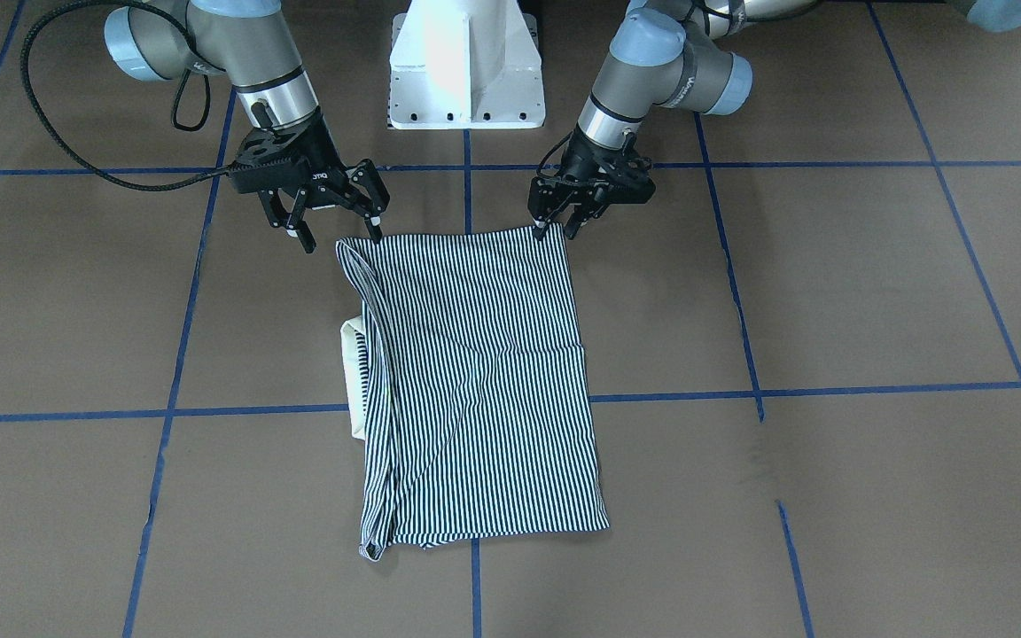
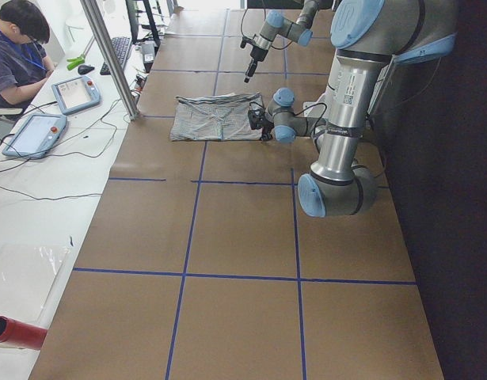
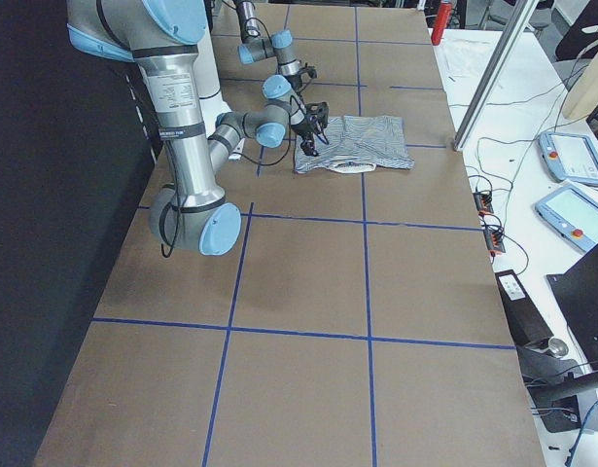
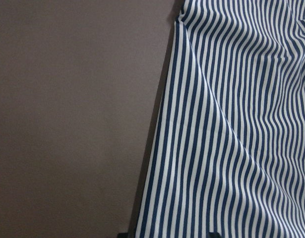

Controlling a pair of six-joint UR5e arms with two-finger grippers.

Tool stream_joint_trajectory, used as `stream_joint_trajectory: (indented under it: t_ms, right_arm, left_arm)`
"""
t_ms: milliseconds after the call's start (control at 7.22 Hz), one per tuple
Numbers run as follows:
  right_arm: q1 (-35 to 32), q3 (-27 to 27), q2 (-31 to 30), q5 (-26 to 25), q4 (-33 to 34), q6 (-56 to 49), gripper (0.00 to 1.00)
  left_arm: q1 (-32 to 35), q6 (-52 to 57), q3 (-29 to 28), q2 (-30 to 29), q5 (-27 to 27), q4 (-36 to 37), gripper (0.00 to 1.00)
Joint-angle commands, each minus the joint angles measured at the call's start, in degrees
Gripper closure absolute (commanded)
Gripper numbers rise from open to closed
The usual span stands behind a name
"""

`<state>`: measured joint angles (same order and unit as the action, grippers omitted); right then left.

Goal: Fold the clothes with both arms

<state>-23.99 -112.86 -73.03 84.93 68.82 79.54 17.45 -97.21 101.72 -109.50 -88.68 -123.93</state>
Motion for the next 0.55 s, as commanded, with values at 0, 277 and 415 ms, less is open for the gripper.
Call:
stream_joint_trajectory:
  t_ms: [0, 277, 415]
  right_arm:
    - [0.0, 0.0, 0.0, 0.0, 0.0, 0.0, 0.00]
    - [0.0, 0.0, -0.2, 0.0, 0.0, 0.0, 0.00]
    - [0.0, 0.0, -0.2, 0.0, 0.0, 0.0, 0.00]
  left_arm:
    - [-0.3, 0.0, 0.0, 0.1, 0.1, 0.0, 0.38]
    - [-0.8, 0.0, -0.1, 0.1, 0.1, 0.0, 0.38]
    - [-0.8, 0.0, -0.1, 0.1, 0.1, 0.0, 0.38]
